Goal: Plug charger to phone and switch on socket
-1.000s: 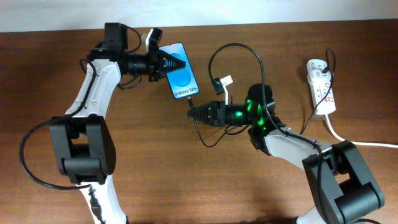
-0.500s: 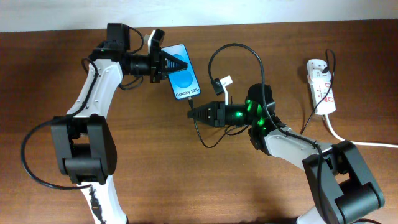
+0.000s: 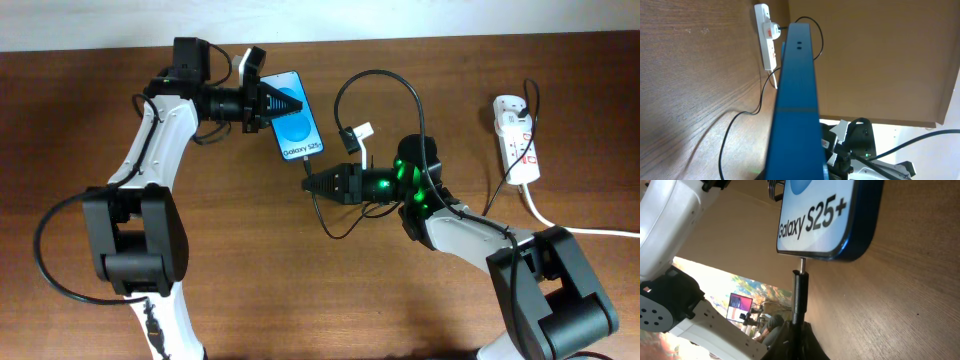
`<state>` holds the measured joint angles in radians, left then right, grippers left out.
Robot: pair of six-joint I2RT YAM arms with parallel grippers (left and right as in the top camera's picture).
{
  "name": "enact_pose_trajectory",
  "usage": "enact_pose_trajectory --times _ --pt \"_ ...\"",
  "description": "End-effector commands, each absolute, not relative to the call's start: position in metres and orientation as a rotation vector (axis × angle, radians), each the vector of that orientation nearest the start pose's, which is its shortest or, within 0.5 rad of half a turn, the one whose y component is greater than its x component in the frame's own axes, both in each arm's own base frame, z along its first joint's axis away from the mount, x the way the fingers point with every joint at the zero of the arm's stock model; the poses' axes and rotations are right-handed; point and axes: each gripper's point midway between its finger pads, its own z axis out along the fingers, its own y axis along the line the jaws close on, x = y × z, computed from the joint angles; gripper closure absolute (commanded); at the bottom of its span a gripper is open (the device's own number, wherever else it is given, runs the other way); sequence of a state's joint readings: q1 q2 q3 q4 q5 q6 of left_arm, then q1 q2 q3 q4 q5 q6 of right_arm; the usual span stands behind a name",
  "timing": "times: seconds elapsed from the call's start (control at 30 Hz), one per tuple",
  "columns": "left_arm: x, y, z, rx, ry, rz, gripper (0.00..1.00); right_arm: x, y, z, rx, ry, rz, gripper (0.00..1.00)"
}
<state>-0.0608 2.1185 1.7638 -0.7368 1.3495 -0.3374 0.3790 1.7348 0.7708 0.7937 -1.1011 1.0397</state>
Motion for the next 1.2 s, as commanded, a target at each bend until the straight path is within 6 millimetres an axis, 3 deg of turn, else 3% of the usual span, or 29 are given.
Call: enact_pose_trajectory --times 0.0,0.5,0.7,1.17 --pt "0.442 -0.200 0.229 0.171 2.294 -1.958 1.00 0.324 0.290 0.185 -0.305 2.052 1.864 0.96" --pt "0.441 -0.202 0.240 0.244 2.219 -2.008 1.00 0.322 0.290 0.194 -0.330 2.021 1.891 0.96" --pt "0.449 -0.181 0.241 0.190 2.202 -1.990 1.00 0.318 0.291 0.195 -0.341 2.031 1.919 0.96" --pt "0.448 -0.186 0.240 0.172 2.222 -2.003 1.00 0.320 0.291 0.200 -0.359 1.992 1.905 0.96"
